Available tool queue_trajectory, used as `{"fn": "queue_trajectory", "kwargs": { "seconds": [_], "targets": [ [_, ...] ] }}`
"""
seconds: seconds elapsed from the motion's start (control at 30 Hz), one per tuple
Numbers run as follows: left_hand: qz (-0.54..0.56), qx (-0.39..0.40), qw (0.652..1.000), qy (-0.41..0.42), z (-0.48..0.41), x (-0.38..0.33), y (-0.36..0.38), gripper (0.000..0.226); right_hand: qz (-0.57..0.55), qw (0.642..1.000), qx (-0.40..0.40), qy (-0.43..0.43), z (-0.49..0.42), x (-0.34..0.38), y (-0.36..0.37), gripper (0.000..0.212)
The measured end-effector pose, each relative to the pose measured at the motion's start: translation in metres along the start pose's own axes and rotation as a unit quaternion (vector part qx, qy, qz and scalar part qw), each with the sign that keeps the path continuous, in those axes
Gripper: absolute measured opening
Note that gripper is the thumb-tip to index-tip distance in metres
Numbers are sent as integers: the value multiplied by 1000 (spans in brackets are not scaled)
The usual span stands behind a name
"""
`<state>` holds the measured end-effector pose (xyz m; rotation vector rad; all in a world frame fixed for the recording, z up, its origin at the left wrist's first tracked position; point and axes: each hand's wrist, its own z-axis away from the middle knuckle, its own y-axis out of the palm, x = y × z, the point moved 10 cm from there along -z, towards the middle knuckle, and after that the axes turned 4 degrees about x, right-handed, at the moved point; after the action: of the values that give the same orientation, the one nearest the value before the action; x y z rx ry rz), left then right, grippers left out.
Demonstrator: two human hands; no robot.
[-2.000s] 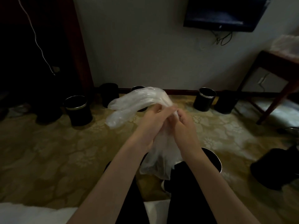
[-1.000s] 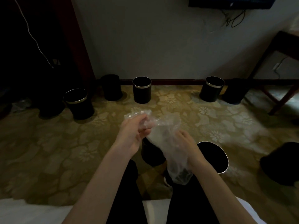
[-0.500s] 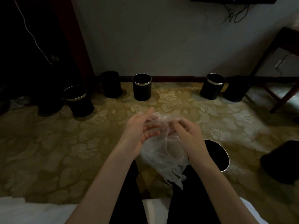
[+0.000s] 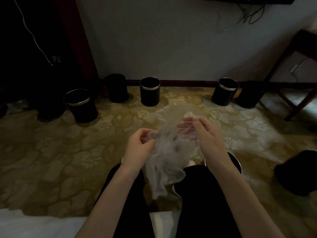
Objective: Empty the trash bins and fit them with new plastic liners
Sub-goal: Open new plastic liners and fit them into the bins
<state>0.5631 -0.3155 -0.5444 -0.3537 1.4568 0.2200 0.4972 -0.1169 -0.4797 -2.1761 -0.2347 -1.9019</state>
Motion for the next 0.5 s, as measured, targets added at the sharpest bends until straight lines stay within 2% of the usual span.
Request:
{"fn": "queue_trajectory", "kwargs": {
  "seconds": [0.1,0.23,0.37,0.47,0.5],
  "targets": [
    [9,-63,998,-17,-4,14,-40,24,0,999,-37,29,0,-12,-34,29],
    [75,-126,988,-39,-4,29,-77,24,3,994,-93,57,4,-29,-77,27],
    [64,-96,993,-19,-3,24,-65,19,37,992,-97,70,10,-36,-81,30],
    [79,-88,993,-19,-1,20,-54,16,41,992,-86,80,16,-36,-72,13],
    [85,-85,993,-20,-1,17,-52,15,49,992,-82,83,19,-35,-69,17]
  ]
}}
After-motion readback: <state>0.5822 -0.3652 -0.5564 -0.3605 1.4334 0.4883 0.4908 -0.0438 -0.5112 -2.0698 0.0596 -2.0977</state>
